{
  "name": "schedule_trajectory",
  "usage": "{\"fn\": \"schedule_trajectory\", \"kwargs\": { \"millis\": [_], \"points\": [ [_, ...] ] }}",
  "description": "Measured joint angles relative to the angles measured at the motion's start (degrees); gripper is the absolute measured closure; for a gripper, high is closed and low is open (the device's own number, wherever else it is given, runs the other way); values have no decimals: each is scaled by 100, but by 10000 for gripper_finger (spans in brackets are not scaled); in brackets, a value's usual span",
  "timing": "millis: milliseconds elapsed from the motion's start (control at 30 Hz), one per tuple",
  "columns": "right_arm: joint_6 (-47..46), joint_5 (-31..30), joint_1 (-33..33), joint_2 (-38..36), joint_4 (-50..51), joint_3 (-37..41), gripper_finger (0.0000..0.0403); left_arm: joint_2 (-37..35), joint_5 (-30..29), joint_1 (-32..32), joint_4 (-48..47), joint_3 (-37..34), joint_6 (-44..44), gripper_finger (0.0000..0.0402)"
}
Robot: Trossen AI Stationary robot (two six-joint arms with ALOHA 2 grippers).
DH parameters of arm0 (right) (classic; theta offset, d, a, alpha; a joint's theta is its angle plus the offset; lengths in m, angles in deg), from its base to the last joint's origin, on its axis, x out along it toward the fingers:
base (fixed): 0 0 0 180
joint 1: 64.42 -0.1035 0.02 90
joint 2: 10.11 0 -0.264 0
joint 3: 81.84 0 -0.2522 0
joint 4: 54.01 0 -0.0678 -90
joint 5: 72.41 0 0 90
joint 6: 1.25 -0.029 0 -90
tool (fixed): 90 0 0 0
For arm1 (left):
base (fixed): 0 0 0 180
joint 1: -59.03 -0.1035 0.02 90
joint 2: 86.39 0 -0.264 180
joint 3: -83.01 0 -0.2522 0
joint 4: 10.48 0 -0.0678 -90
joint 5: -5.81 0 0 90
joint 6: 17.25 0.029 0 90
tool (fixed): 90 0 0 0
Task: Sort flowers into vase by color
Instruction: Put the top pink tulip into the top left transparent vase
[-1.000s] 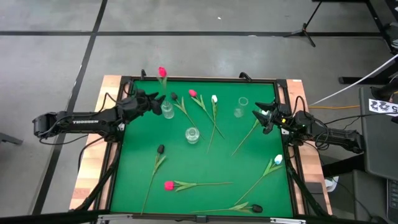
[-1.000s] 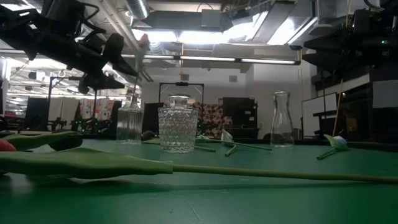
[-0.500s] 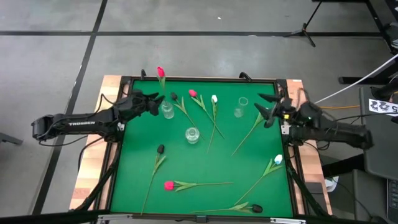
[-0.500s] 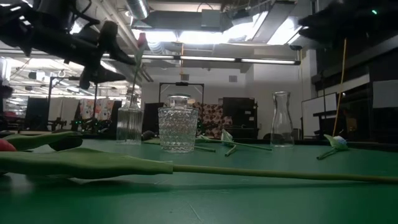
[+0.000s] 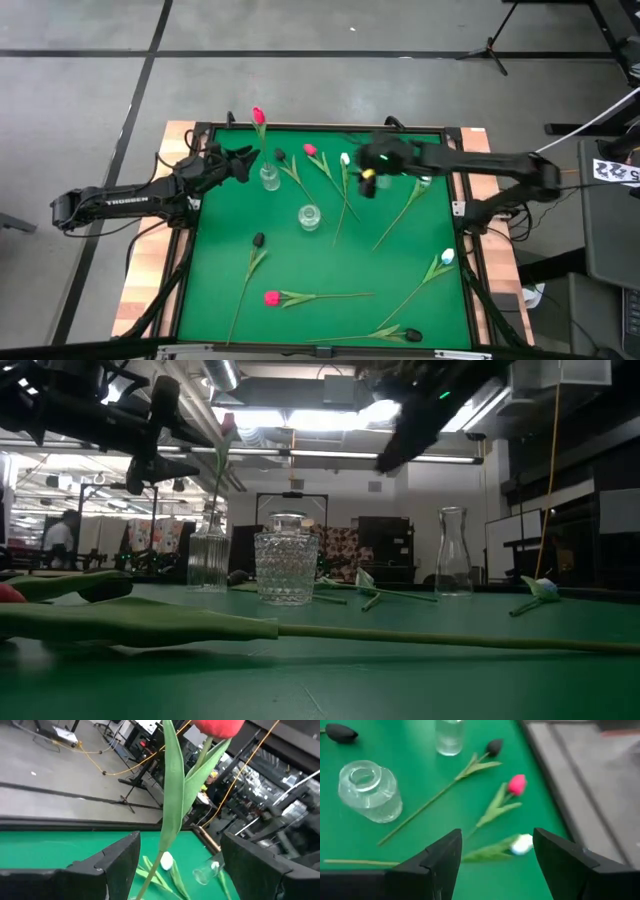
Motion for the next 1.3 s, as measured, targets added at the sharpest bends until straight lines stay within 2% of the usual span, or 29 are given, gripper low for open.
{"fn": "schedule_trajectory", "kwargs": {
  "millis": [133,233,500,733,1133,1233,1300],
  "points": [
    [-46,1082,454,1060,-15,-518,159,-2,11,7,-19,0,-61,131],
    [-167,1356,653,1626,-71,-857,159,-28,39,17,-37,0,-73,131],
    [-317,1084,548,2555,-48,-1403,159,-69,60,22,-166,2,-218,131],
    [-601,925,551,2978,1,-1418,159,-70,104,22,-580,2,-480,131],
    [-773,796,548,3564,-45,-1415,161,-70,105,22,-603,2,-476,131],
    [-867,754,549,3598,-56,-1415,180,-70,104,22,-603,2,-473,131],
    [-887,741,549,3598,-56,-1415,209,-70,105,22,-603,2,-473,131]
  ]
}}
